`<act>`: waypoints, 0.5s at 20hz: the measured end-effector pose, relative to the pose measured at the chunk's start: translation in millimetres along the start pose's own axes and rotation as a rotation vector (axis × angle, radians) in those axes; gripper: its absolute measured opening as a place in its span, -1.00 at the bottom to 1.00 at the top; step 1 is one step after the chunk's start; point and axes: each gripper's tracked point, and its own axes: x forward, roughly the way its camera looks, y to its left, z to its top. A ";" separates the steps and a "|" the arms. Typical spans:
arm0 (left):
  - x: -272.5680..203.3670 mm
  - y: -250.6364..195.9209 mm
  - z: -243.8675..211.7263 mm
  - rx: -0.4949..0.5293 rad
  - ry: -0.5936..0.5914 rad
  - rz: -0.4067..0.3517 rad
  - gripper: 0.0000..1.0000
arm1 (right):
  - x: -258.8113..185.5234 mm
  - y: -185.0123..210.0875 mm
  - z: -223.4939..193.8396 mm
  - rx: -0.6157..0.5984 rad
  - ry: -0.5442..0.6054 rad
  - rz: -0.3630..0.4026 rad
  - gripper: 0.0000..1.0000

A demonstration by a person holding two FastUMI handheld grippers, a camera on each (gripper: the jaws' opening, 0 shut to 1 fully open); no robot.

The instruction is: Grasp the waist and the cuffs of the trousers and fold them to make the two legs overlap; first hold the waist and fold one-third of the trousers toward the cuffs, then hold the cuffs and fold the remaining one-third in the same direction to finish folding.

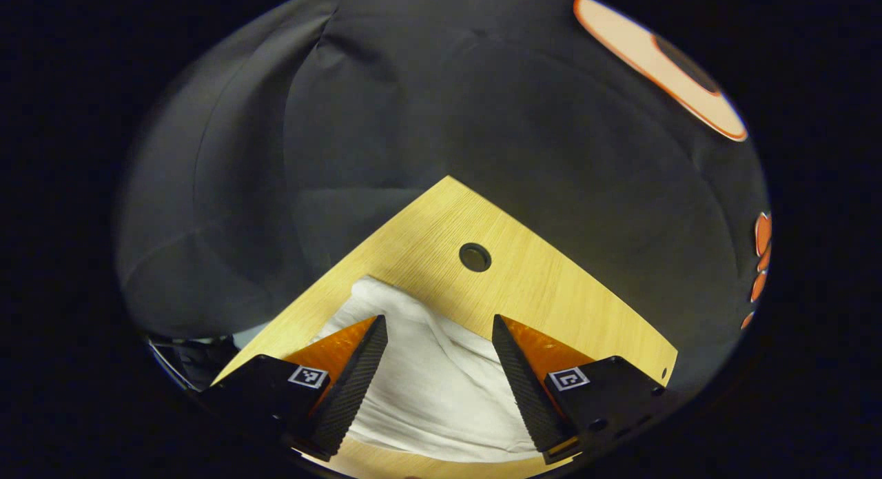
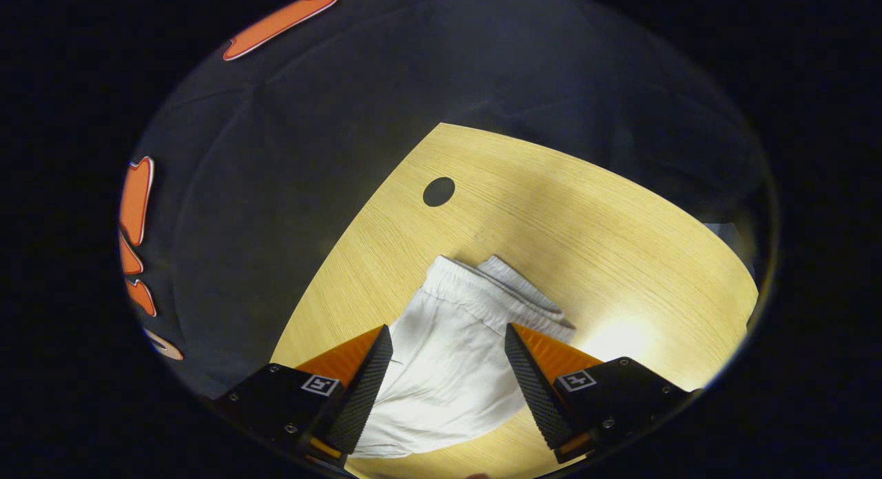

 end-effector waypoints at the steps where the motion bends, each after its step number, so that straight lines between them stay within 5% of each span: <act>1: -10.7 -3.8 3.0 0.026 -0.025 -0.004 1.00 | -6.8 -7.3 -1.0 0.002 -0.004 -0.001 0.97; 10: -88.2 -18.9 -2.3 0.104 -0.184 -0.002 1.00 | -11.7 -81.3 -10.1 0.070 0.028 -0.048 0.97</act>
